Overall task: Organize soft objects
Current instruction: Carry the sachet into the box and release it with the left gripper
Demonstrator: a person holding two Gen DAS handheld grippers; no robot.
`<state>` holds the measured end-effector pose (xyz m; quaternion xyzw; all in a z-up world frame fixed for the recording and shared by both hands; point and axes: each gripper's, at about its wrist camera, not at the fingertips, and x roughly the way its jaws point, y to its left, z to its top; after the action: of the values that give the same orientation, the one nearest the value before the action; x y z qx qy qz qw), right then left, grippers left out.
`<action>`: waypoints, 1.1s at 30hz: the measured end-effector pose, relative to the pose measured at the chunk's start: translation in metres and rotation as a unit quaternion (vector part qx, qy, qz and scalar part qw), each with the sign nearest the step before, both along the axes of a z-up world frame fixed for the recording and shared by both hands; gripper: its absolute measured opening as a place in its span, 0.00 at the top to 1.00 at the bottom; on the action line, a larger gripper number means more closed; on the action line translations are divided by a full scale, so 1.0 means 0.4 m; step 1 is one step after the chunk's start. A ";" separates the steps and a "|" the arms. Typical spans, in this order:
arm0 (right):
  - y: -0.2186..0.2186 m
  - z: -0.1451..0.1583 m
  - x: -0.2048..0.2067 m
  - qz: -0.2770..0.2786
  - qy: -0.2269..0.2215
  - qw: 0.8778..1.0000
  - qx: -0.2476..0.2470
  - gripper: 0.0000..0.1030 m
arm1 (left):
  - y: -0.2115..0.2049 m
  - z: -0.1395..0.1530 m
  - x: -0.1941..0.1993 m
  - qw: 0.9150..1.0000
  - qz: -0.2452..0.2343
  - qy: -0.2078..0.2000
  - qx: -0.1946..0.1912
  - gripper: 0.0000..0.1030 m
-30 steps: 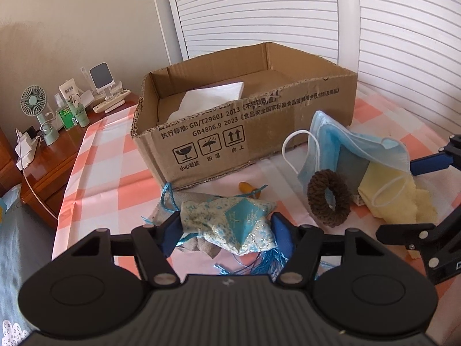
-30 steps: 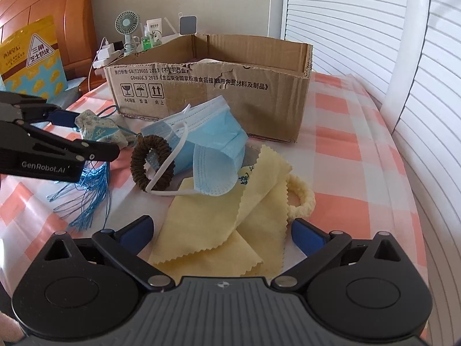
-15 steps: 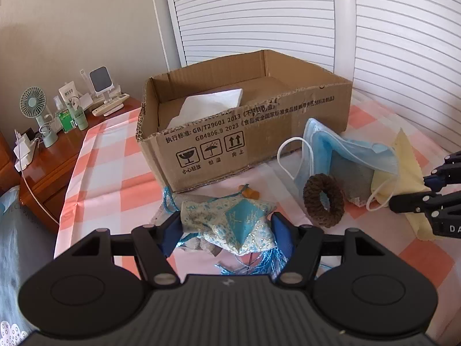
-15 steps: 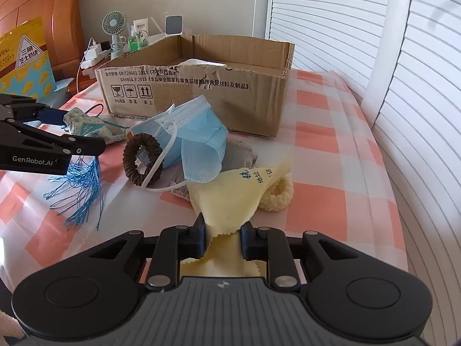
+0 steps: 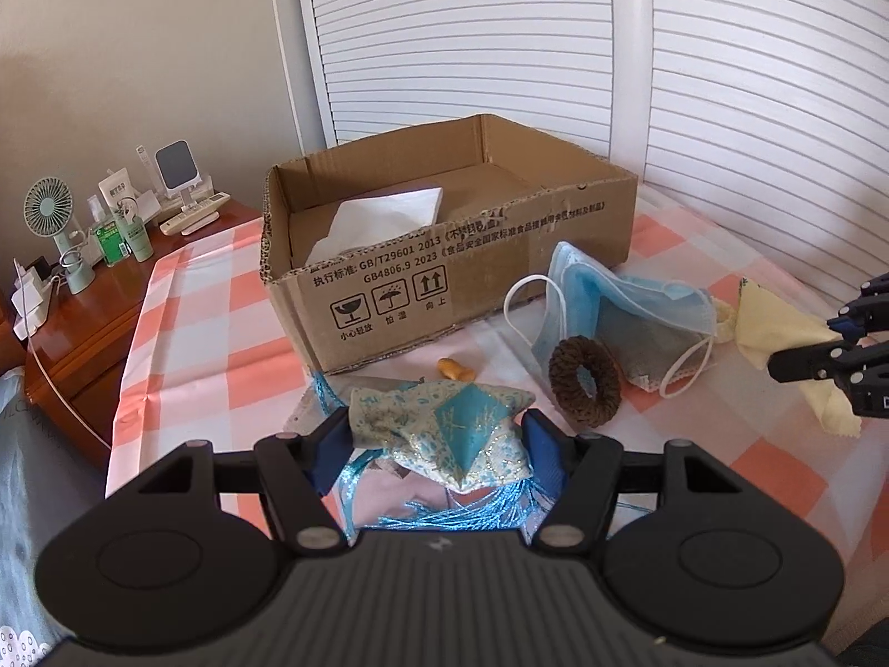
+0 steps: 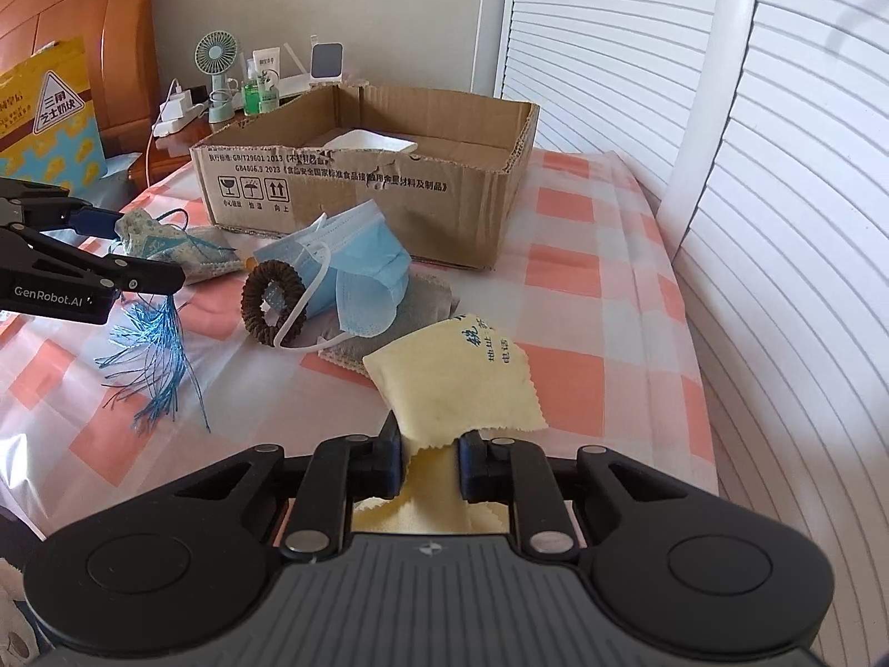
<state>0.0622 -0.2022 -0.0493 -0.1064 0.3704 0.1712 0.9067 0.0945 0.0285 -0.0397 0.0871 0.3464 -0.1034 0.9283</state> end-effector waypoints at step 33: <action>-0.002 0.184 0.068 0.056 -0.082 0.995 0.010 0.79 | -0.094 0.323 0.277 0.992 -0.105 -0.073 -0.001 0.39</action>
<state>0.0894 -0.2030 0.0244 -0.1315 0.2865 0.2166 0.9240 0.2052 -0.0092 0.0895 0.1291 0.2664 -0.1937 0.9353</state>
